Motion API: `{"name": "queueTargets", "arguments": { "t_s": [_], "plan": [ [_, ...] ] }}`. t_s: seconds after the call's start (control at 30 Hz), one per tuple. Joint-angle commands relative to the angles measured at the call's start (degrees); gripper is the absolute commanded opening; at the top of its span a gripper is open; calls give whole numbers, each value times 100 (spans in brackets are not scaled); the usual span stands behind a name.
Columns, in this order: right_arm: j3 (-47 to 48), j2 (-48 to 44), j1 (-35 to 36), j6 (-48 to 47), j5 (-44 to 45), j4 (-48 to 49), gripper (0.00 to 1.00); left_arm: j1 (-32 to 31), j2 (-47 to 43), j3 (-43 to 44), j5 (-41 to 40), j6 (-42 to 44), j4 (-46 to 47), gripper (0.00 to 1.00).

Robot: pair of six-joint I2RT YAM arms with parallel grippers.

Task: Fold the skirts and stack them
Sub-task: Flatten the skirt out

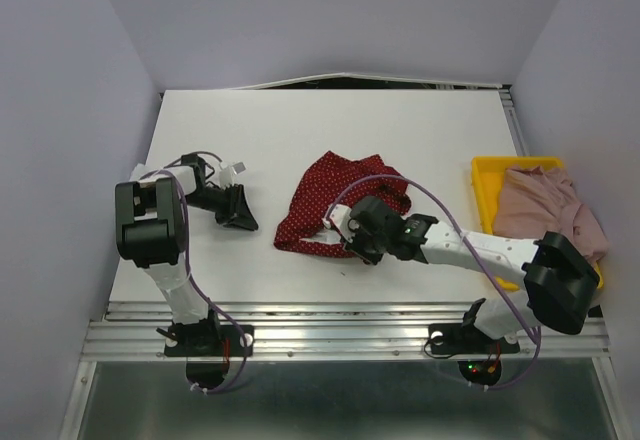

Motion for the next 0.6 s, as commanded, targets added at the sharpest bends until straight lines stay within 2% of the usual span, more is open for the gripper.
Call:
{"name": "queueTargets", "arguments": {
  "t_s": [0.0,0.03,0.07,0.1,0.13,0.2,0.23,0.27,0.33,0.37,0.47,0.57],
  "plan": [
    [-214,-229,-113,-401,-792,-912,7,231,-333,484,-550,1039,-368,35],
    [-145,-229,-113,-375,-994,-964,20,170,-656,589,-523,1252,-525,40],
    [-83,-220,-113,-288,-1057,-1035,44,108,-816,825,-523,1437,-614,45],
    [22,-229,-113,-235,-1083,-1053,59,21,-1105,984,-610,1700,-702,47],
    [23,-255,-113,-165,-1084,-1035,67,-85,-1108,1134,-681,1763,-702,48],
    [146,-378,-166,11,-1022,-1018,69,-515,-1493,1460,-952,1694,-528,51],
    [181,-439,-218,90,-1013,-1018,69,-664,-1721,1486,-1023,1415,-153,52],
    [260,-518,-315,291,-1065,-1018,68,-909,-1810,1478,-1094,1230,69,57],
    [322,-633,-823,494,-1188,-1026,67,-1551,-1890,1443,-1410,843,665,60],
    [305,-676,-1191,565,-1215,-1009,65,-1971,-1873,1478,-1480,537,843,65],
    [226,-914,-1746,766,-1302,-1018,62,-2554,-1557,1766,-2077,218,1308,66],
    [-11,-1090,-2423,1197,-1391,-1018,60,-3003,-995,2267,-2167,-19,1495,66]
  ]
}}
